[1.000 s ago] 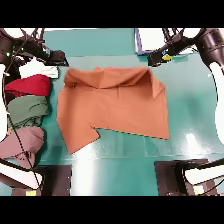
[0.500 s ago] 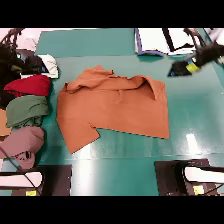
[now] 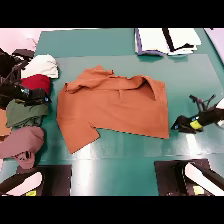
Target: Fold the shirts.
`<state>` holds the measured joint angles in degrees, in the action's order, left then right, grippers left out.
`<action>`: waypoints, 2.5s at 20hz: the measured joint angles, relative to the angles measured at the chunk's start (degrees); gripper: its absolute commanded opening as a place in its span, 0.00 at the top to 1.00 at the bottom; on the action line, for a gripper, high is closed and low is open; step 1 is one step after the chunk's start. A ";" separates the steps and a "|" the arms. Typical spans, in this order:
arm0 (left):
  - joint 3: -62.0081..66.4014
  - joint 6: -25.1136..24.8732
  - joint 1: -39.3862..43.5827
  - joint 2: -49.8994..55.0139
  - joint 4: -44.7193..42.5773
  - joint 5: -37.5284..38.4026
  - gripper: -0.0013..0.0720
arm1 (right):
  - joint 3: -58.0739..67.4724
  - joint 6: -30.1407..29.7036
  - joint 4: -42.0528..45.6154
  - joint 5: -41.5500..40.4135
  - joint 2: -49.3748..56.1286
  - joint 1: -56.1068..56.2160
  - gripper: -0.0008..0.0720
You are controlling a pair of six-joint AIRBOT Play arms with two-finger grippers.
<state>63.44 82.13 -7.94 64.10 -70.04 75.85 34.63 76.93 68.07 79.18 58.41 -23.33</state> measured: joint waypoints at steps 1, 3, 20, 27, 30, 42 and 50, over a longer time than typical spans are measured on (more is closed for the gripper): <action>-0.81 -0.02 0.00 -0.37 0.15 -0.24 0.30 | -2.16 -0.24 -0.83 -0.74 -0.35 -0.07 0.35; -1.79 -0.07 -0.04 -0.94 0.70 -0.94 0.30 | -4.61 -0.61 -2.97 -2.60 -0.04 0.94 0.43; -19.28 2.10 -0.09 -1.18 -3.45 -14.47 0.30 | 5.62 -1.01 -6.45 -7.74 -0.17 14.60 0.97; -23.23 2.56 -0.13 2.73 5.46 -21.42 0.30 | 6.45 -0.94 -6.58 -6.80 -0.52 14.75 0.97; -23.43 2.34 -0.11 4.07 8.98 -22.08 0.67 | 6.54 -0.94 -6.60 -6.69 -0.52 14.75 0.97; 4.81 -2.32 -0.09 -10.99 13.16 -11.72 0.95 | 35.04 -0.92 -6.58 -1.38 -2.21 14.75 0.97; 40.83 -1.31 -0.09 -24.94 13.20 -16.31 0.95 | 69.66 0.94 -2.12 -4.35 -10.43 14.75 0.97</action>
<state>104.27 80.82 -8.03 39.16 -56.84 59.55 104.29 77.87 65.95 74.83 47.99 -8.58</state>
